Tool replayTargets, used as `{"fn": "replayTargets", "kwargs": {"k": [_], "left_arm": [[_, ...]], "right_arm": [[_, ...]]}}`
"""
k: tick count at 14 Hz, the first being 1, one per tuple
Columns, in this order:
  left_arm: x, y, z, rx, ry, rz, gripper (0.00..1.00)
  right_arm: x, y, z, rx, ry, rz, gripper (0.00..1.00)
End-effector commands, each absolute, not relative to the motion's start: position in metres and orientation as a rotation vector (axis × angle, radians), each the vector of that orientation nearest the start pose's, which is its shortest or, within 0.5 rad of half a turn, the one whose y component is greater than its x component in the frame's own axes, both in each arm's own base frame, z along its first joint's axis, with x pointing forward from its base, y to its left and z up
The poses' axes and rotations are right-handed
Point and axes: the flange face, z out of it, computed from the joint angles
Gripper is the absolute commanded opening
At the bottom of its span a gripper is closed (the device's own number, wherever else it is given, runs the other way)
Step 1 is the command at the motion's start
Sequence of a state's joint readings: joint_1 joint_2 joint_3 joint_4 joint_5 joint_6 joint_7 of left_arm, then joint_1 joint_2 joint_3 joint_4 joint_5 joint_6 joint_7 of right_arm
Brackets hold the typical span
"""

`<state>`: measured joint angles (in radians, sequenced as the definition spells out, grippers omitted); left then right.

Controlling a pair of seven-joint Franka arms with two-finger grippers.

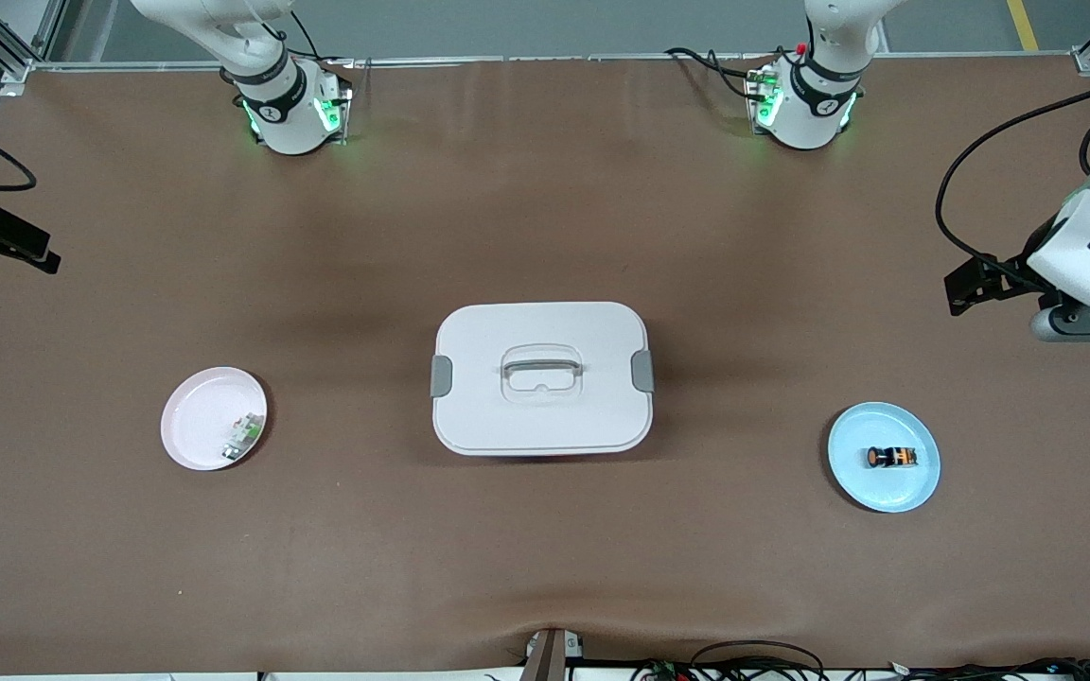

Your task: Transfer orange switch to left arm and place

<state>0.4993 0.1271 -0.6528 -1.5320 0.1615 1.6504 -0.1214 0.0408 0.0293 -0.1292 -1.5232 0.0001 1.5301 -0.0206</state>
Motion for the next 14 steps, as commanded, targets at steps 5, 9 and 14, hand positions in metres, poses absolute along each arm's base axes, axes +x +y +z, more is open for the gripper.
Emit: {"fn": "replayTargets", "kwargs": {"k": [5, 9, 14], "left_arm": [[0.5832, -0.0497, 0.6042, -3.078, -0.007, -0.070, 1.00], [0.5824, -0.0495, 0.6052, -3.075, -0.007, -0.076, 1.00], [0.5817, -0.0545, 0.6070, -3.080, 0.023, -0.082, 1.00]], "right_arm": [[0.5591, -0.0495, 0.6319, -3.136, 0.127, 0.038, 1.00], [0.5587, -0.0486, 0.6327, -3.136, 0.122, 0.036, 1.00], [0.5591, -0.0495, 0.6319, -3.136, 0.125, 0.038, 1.00]]}}
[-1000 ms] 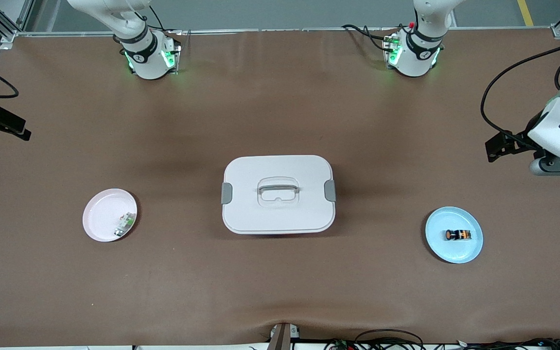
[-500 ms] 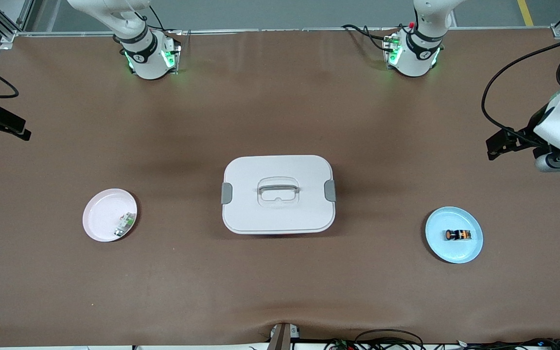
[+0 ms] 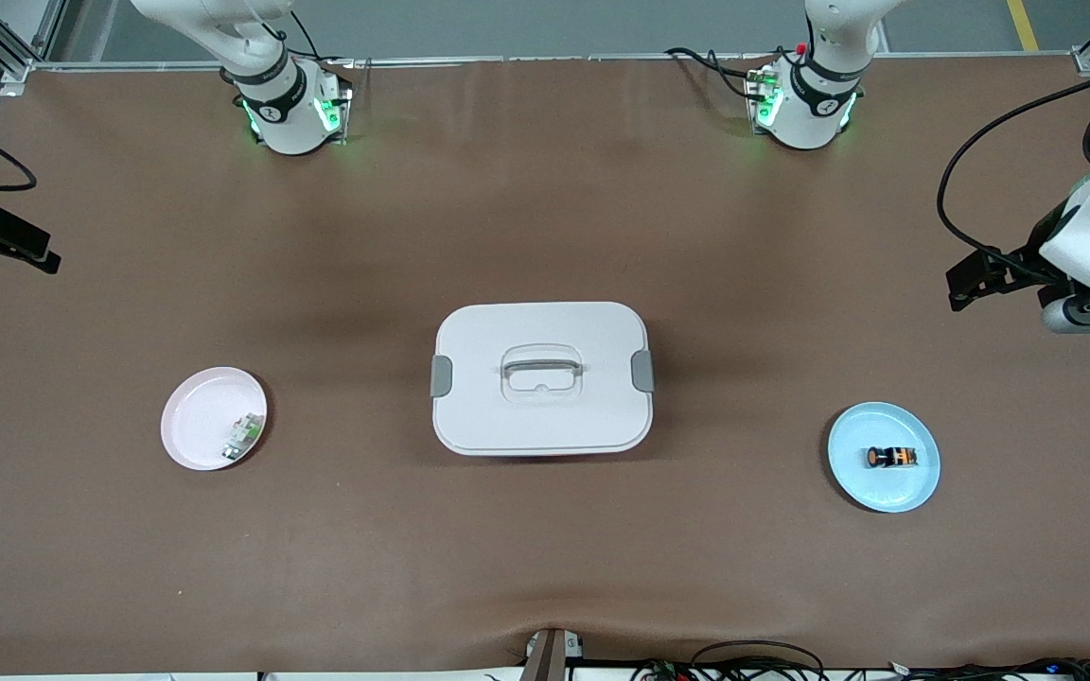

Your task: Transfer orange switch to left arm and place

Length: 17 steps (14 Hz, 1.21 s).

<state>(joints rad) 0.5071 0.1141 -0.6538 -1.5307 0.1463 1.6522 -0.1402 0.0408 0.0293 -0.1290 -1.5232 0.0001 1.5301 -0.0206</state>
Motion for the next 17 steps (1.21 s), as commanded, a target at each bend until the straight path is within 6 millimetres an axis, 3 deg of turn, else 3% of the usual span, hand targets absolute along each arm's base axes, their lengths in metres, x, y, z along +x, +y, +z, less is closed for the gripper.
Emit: {"fn": "replayTargets", "kwargs": {"k": [1, 17], "left_arm": [[0.580, -0.056, 0.609, -3.089, 0.022, -0.077, 1.00], [0.556, -0.060, 0.632, -3.061, 0.044, -0.026, 1.00]], "right_arm": [[0.559, -0.049, 0.633, -3.136, 0.125, 0.036, 1.00], [0.559, -0.050, 0.633, -3.138, 0.125, 0.033, 1.00]]}}
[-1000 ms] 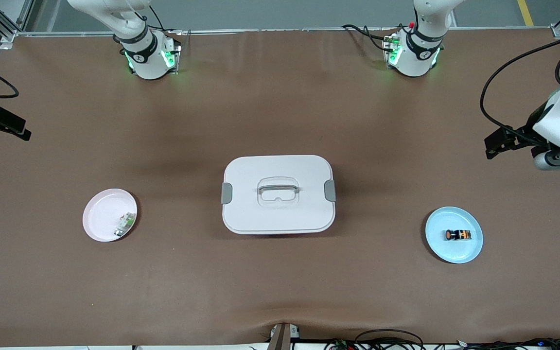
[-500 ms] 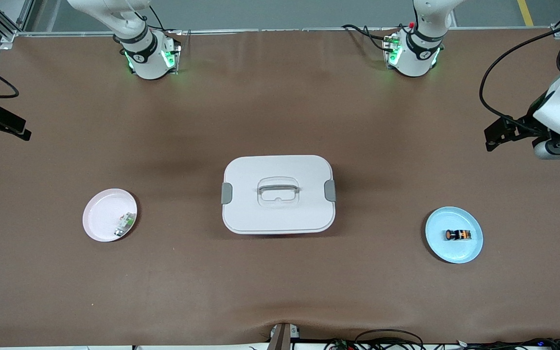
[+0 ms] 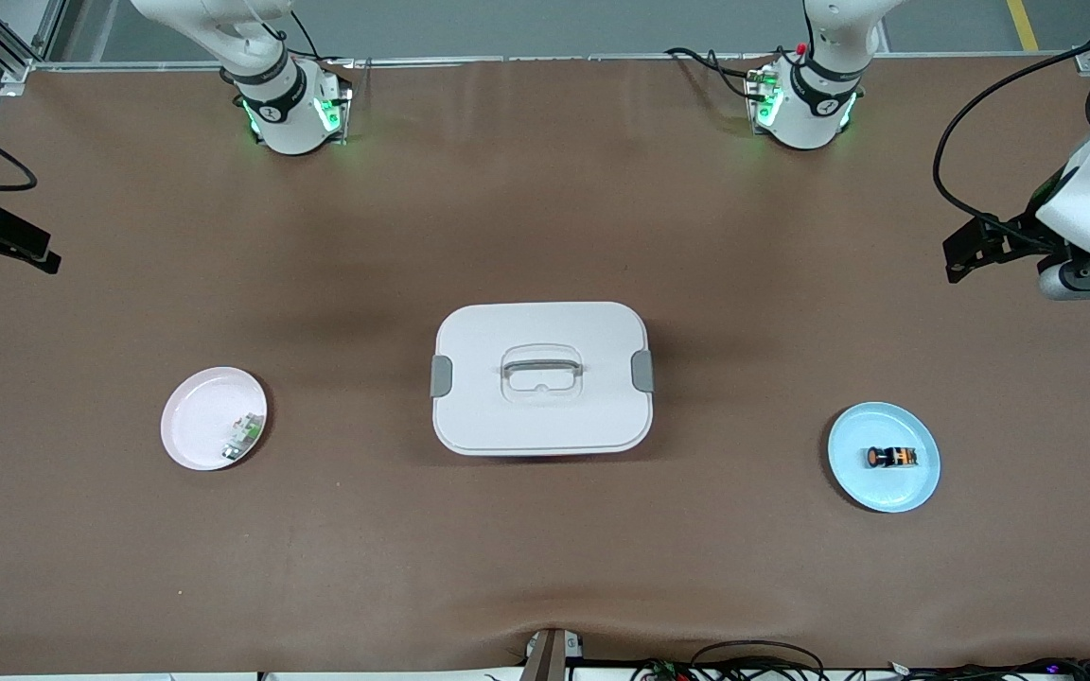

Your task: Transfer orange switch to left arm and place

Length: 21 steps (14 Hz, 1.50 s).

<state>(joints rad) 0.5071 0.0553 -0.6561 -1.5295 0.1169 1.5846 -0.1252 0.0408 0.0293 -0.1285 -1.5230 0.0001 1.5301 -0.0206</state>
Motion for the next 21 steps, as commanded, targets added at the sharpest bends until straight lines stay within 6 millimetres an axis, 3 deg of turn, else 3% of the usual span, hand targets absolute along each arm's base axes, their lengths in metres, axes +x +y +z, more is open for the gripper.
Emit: {"fn": "replayTargets", "kwargs": {"k": [1, 8, 14, 17, 21], "left_arm": [[0.555, -0.060, 0.632, -3.059, 0.042, -0.021, 1.00], [0.546, -0.052, 0.645, -3.043, 0.004, -0.040, 1.00], [0.537, -0.061, 0.649, -3.069, -0.014, -0.031, 1.00], [0.530, -0.052, 0.652, -3.109, -0.055, -0.014, 1.00], [0.515, -0.055, 0.652, -3.105, -0.108, 0.039, 1.00]], "right_arm": [[0.559, -0.051, 0.633, -3.139, 0.127, 0.033, 1.00], [0.559, -0.050, 0.633, -3.141, 0.125, 0.034, 1.00], [0.558, -0.051, 0.633, -3.150, 0.124, 0.039, 1.00], [0.558, -0.050, 0.633, -3.150, 0.124, 0.039, 1.00], [0.559, -0.050, 0.633, -3.150, 0.121, 0.037, 1.00]]}}
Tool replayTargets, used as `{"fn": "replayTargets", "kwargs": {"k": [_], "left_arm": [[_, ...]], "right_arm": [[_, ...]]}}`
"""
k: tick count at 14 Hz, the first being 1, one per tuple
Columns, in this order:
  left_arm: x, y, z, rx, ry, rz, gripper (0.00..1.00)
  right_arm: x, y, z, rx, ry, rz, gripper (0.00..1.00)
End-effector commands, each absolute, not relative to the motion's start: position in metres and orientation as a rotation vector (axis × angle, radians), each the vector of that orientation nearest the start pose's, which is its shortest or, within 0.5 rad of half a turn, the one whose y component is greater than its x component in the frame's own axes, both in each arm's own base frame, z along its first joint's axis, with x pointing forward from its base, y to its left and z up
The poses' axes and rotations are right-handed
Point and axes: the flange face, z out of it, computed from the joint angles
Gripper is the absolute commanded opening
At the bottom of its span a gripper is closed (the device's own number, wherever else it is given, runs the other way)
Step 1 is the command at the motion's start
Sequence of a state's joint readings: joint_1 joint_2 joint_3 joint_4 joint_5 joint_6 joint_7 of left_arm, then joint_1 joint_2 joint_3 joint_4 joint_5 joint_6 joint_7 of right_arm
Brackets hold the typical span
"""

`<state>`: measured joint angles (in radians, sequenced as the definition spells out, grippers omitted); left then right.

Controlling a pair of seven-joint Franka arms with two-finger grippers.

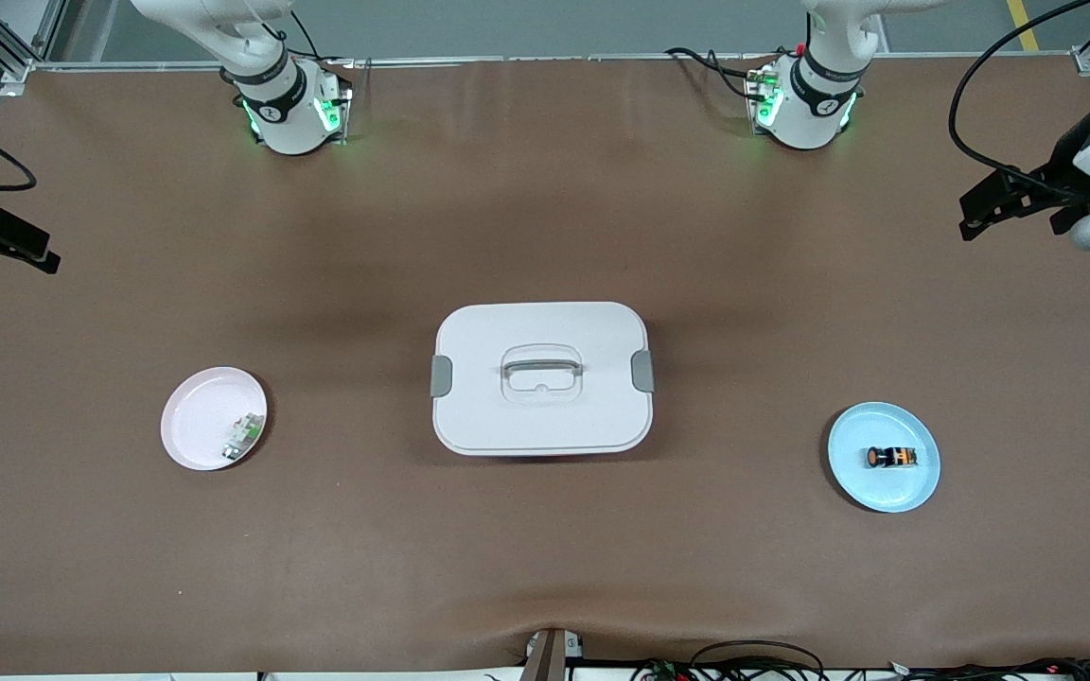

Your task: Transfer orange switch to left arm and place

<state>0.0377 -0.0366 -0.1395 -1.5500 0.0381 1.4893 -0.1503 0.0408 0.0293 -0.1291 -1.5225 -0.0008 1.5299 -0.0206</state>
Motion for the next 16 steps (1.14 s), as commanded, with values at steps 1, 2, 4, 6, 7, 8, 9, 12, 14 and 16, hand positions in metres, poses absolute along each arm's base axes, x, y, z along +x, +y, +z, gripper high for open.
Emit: {"fn": "replayTargets", "kwargs": {"k": [1, 2, 4, 6, 7, 8, 9, 12, 14, 16], "left_arm": [[0.511, -0.054, 0.650, -3.104, -0.111, 0.044, 1.00], [0.506, -0.052, 0.651, -3.104, -0.115, 0.044, 1.00], [0.502, -0.050, 0.654, -3.105, -0.106, 0.035, 1.00], [0.502, -0.048, 0.657, -3.106, -0.097, 0.026, 1.00], [0.502, -0.046, 0.658, -3.105, -0.097, 0.023, 1.00], [0.503, -0.045, 0.659, -3.107, -0.071, 0.019, 1.00], [0.504, -0.042, 0.663, -3.106, -0.043, 0.010, 1.00], [0.511, -0.036, 0.675, -3.111, -0.026, -0.032, 1.00], [0.511, -0.038, 0.675, -3.106, -0.022, 0.001, 1.00], [0.510, -0.040, 0.674, -3.107, -0.015, 0.008, 1.00]], "right_arm": [[0.559, -0.050, 0.633, -3.149, 0.121, 0.037, 1.00], [0.559, -0.050, 0.633, -3.150, 0.124, 0.037, 1.00], [0.559, -0.050, 0.633, -3.149, 0.121, 0.037, 1.00], [0.559, -0.050, 0.633, -3.150, 0.121, 0.034, 1.00], [0.559, -0.050, 0.633, -3.150, 0.121, 0.034, 1.00], [0.559, -0.050, 0.633, -3.150, 0.121, 0.034, 1.00], [0.559, -0.050, 0.633, -3.150, 0.124, 0.034, 1.00], [0.559, -0.050, 0.633, -3.152, 0.122, 0.035, 1.00], [0.559, -0.050, 0.633, -3.152, 0.122, 0.035, 1.00], [0.559, -0.050, 0.633, -3.152, 0.124, 0.035, 1.00]]}}
